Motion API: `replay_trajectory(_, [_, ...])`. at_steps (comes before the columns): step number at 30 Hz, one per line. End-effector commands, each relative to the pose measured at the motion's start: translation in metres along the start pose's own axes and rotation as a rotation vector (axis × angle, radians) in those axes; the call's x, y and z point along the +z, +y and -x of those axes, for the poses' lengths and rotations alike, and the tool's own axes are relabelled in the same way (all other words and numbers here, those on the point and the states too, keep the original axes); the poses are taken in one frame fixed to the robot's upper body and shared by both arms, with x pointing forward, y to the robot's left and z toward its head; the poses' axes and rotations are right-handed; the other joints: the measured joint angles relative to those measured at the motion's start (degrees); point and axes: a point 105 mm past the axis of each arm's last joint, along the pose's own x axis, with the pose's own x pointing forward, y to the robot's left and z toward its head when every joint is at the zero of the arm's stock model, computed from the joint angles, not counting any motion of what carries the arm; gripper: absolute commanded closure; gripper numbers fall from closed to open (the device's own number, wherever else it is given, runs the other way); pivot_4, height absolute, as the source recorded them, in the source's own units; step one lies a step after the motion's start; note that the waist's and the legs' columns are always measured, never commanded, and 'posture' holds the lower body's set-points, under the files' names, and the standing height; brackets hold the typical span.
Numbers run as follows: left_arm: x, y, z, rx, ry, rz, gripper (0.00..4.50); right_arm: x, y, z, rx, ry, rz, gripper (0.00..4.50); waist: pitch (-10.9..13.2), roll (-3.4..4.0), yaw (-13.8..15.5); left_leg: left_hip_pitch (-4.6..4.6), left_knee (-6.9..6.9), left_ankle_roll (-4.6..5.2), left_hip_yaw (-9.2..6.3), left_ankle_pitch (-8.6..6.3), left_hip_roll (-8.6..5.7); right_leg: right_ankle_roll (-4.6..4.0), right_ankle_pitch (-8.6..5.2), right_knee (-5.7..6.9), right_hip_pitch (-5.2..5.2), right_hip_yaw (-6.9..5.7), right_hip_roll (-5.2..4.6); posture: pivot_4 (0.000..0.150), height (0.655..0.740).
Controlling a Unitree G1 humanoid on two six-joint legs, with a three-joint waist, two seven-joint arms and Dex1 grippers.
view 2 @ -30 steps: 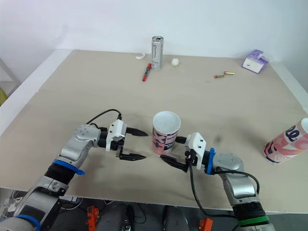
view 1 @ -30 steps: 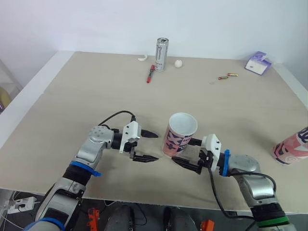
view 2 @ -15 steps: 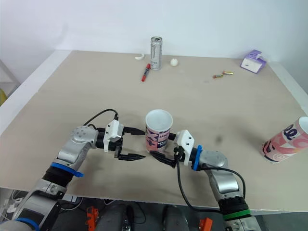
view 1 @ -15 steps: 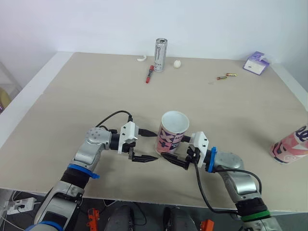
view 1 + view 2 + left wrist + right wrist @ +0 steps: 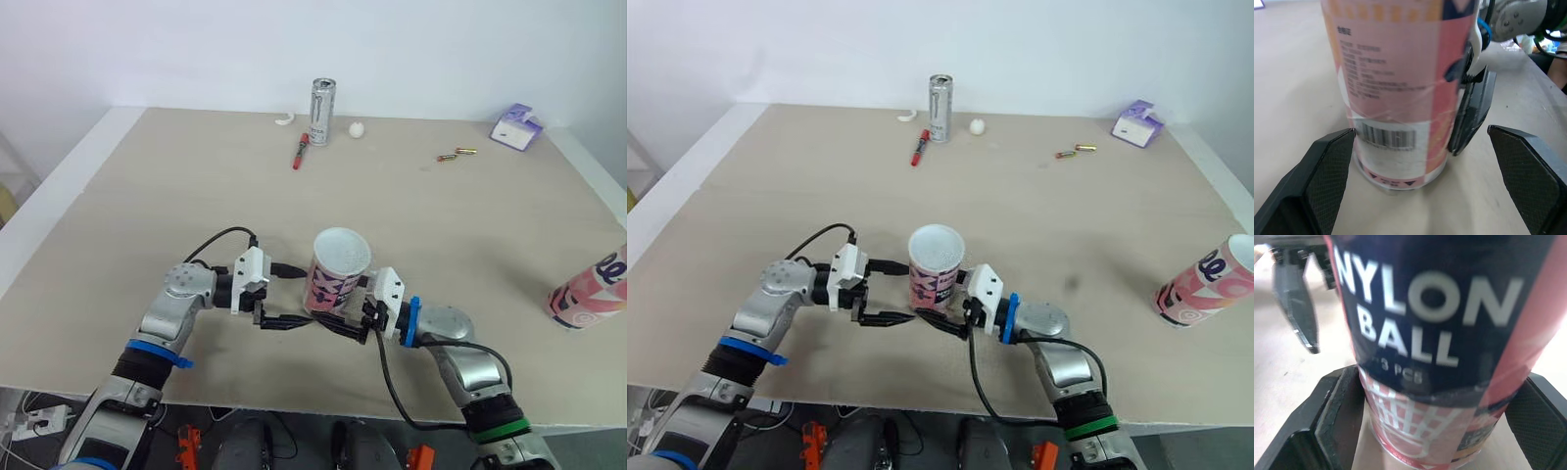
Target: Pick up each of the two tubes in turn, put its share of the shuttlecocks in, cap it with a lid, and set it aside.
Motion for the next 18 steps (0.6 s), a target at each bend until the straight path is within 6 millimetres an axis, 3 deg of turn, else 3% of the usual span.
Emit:
replay_trajectory(1, [0.0003,-0.0038,0.0011,-0.024,0.013,-0.023,0.00,0.0100,-0.0028,0.0052,0.022,-0.006,0.052,0.09,0.0,0.00,0.0,0.00,0.00,0.00,0.00,0.00,0.00,0.00,0.00,0.00,0.00,0.00,0.00,0.150,0.7400])
replay_trajectory(18, [-0.0051,-0.0081,0.0008,-0.061,0.018,-0.011,0.00,0.0139,-0.0066,0.0108,0.040,0.016,0.035,0.09,0.0,0.00,-0.1,0.02,0.00,-0.06,0.02,0.04,0.02,-0.03,0.02,0.03,0.00,0.02,0.01,0.150,0.7400])
